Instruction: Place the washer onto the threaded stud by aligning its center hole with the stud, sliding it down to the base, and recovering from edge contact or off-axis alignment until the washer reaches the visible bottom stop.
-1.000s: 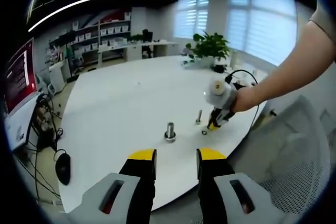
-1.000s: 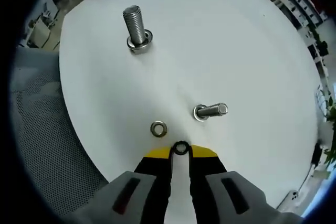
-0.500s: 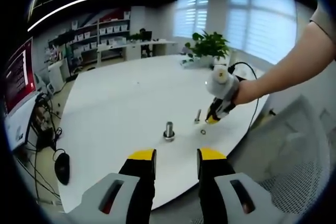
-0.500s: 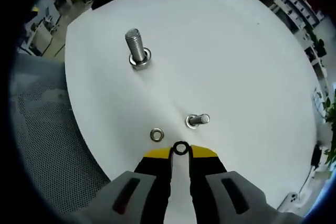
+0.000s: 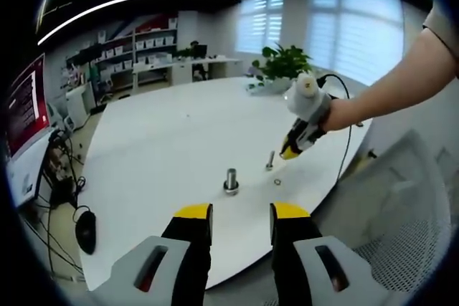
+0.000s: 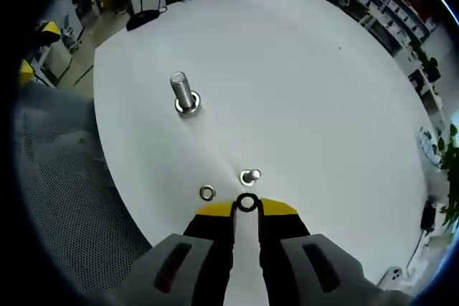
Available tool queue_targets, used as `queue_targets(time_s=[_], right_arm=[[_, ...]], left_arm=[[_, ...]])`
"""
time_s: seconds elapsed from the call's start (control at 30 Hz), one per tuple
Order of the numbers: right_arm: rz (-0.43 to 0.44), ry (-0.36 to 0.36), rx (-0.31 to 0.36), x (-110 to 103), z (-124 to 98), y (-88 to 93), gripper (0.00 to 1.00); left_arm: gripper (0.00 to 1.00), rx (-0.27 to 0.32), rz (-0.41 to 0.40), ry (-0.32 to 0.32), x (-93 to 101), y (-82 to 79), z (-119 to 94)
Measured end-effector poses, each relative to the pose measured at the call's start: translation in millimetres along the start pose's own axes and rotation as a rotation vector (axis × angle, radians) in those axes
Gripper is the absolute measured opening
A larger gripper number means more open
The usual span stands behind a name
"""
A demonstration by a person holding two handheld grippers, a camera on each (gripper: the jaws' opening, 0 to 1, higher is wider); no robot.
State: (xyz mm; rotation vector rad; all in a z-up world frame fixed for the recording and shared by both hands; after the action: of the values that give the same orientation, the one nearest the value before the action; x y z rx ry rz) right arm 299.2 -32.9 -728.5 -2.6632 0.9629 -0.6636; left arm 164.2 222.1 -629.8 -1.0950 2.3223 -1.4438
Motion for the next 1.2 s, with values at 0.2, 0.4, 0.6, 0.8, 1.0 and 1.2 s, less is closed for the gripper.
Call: queue_targets(time_s=[0.2, 0.4, 0.6, 0.8, 1.0, 1.2], right_arm=[[0.022, 0.004, 0.041, 3.3, -1.7, -6.9, 0.14], [0.018, 0.007, 0.058, 4.0, -1.3, -12.0, 0.14], [-0.028, 0.008, 0.061, 1.1, 4.9, -15.9, 0.14], [-0.039, 0.018, 0.048, 4.1, 10.0, -17.0, 0.14], [-0.025, 0.015, 0.050, 6.9, 12.4, -19.3, 0.14], [-0.036, 0.015, 0.057, 4.7, 11.7, -20.4, 0.14]], left_arm=[[0.30, -0.002, 0.003, 0.004, 0.6, 0.4, 0.3], [0.30, -0.010, 0.001, 0.013, 1.2, 1.5, 1.3], [0.30, -0.011, -0.002, 0.016, 1.4, 2.0, 1.3], [0.29, -0.010, -0.002, 0.015, 1.2, 1.8, 1.1], [0.29, -0.010, -0.001, 0.019, 1.6, 1.6, 1.3], [0.29, -0.012, -0.002, 0.020, 1.7, 2.0, 1.5]])
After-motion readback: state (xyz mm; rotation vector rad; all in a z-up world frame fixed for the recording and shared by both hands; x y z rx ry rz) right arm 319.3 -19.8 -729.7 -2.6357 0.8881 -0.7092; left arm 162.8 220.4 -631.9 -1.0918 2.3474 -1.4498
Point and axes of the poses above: the point that each gripper's makers call its tool centre point, and the gripper's own axes: z roughly forward along the fingers, x roughly to its right, y roughly out of its underside, the point moved 6 cm from there along -z, roughly backward along the fingers, and after that the axes turned 14 degrees about y, right-handed, at the moved point
